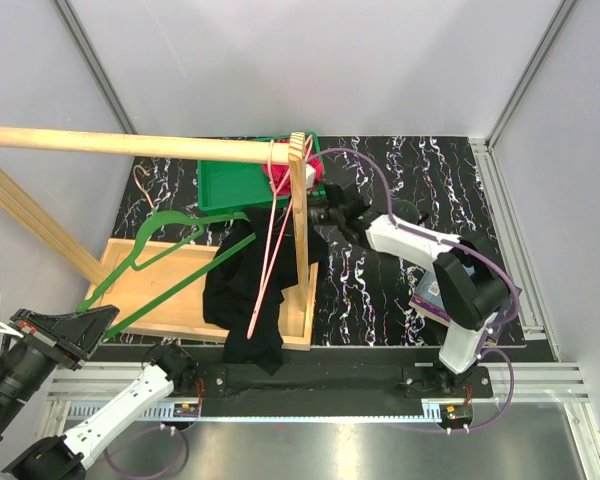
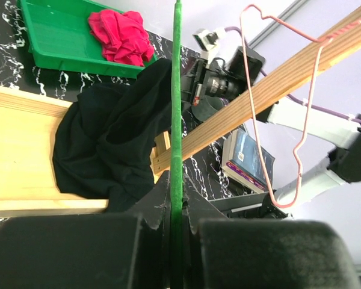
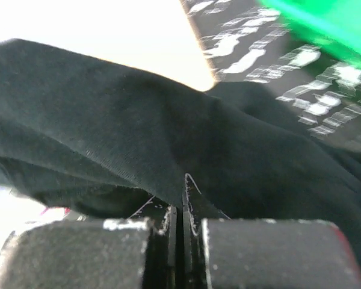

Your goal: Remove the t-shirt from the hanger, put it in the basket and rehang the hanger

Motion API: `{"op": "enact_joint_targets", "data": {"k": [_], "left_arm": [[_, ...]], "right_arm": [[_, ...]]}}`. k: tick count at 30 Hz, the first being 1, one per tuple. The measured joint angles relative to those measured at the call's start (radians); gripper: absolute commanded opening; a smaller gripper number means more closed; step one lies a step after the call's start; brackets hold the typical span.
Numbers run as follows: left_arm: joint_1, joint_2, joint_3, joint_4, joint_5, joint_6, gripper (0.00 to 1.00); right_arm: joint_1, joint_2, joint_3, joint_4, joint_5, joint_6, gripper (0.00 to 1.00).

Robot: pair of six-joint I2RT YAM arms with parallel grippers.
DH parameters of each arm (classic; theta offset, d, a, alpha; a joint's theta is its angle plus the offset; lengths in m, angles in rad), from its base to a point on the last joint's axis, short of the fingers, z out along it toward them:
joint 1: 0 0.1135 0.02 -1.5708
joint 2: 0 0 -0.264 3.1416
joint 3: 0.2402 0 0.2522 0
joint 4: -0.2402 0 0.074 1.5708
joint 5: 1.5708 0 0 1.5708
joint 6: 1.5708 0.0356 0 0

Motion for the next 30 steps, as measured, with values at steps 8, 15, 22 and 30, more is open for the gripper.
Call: {"op": "enact_joint_targets", "data": {"k": [8,15,22,30], "left_arm": [[-0.016,-0.019,0.002,0.002,-0.055,-0.014,0.00],[-0.061,-0.050,0.001,0.017,-0.086,-0.045,0.00],[-0.092,0.011,0.050,0.087,-0.149,-0.080,0.00],[-0.122,0.089,0.058,0.203,-0.226,-0.133,0.00]], "right_arm": [[-0.202,-0.166,-0.171,-0.003,0.241,0.190,0.00],[-0.248,-0.217,-0.239,-0.017,0.267,0.239,0.00],[-0.244,-0.284,-0.267,-0.025,0.264,0.245,0.00],[-0.244,-0.334,-0.273,-0.032,0.264,0.235,0.00]]}}
